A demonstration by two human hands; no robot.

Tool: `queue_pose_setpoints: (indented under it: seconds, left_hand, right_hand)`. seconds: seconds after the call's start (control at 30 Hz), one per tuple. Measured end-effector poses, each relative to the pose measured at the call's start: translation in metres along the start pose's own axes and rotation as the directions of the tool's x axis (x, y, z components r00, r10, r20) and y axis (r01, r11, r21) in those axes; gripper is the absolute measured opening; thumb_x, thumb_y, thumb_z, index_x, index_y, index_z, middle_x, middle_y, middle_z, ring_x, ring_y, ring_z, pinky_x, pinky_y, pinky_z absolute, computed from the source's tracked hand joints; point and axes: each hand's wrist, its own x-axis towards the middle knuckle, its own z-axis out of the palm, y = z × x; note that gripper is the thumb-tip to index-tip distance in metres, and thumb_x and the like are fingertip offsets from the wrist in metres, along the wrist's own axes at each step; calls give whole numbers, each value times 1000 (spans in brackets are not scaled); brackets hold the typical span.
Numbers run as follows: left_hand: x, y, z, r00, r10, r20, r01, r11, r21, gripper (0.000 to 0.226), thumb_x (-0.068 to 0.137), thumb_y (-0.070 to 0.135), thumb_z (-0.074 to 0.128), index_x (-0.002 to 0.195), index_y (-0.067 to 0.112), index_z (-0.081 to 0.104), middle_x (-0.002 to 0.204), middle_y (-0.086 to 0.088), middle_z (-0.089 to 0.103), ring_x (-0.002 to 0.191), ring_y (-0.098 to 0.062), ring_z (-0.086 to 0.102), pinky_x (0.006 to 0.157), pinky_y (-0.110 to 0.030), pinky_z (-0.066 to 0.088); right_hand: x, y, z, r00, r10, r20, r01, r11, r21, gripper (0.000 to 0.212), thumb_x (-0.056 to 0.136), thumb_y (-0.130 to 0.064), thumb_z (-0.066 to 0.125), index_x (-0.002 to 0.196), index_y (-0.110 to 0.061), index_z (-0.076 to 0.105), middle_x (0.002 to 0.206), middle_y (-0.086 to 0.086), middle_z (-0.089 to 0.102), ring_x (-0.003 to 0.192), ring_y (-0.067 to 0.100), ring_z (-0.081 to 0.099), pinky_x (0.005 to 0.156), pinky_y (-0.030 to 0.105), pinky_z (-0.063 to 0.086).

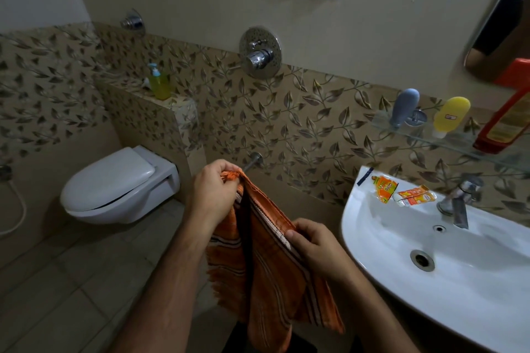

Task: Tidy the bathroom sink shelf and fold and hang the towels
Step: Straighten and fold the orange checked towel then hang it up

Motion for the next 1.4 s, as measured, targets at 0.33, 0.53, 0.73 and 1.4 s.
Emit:
queue_pose_setpoints:
  seconds: [0.33, 0.53, 0.73, 1.4]
  left_hand:
    - [10, -25, 1, 987, -83, 134, 61, 985, 161, 12, 88, 19, 65, 80, 28, 67, 77, 10, 70, 70, -8, 66, 67, -27, 51]
    - [9, -28, 1, 986, -98, 132, 70, 977, 201, 10, 89, 20, 64, 85, 28, 67, 76, 10, 68, 68, -6, 66, 61, -22, 45]
    - [13, -36, 3, 983, -113, 142, 84, 978, 191, 8, 88, 22, 66, 85, 30, 66, 84, 11, 66, 83, -9, 61, 70, -27, 45]
    - [-37, -51, 51, 701, 258, 665, 111, 882, -459, 61, 93, 8, 61, 144, 36, 43, 136, 8, 56, 118, -4, 58, 101, -23, 46]
  right_hand:
    - [-4, -11, -23, 947, -227, -225, 47, 796, -604, 27, 99, -43, 47, 95, -27, 68, 86, -12, 52, 79, 6, 50, 66, 24, 44]
    - [-3, -13, -33, 976, -189, -111, 68, 742, -667, 22, 95, -43, 56, 94, -28, 71, 90, -9, 67, 79, 8, 59, 69, 30, 52]
    - [-4, -12, -39, 992, -100, -76, 55, 888, -457, 18, 96, -40, 56, 89, -30, 70, 84, -9, 69, 79, 6, 66, 72, 33, 58]
    - [3, -24, -13, 978, -207, -4, 168, 806, -568, 19, 95, -31, 52, 78, -27, 57, 70, -9, 60, 67, 7, 57, 59, 33, 46]
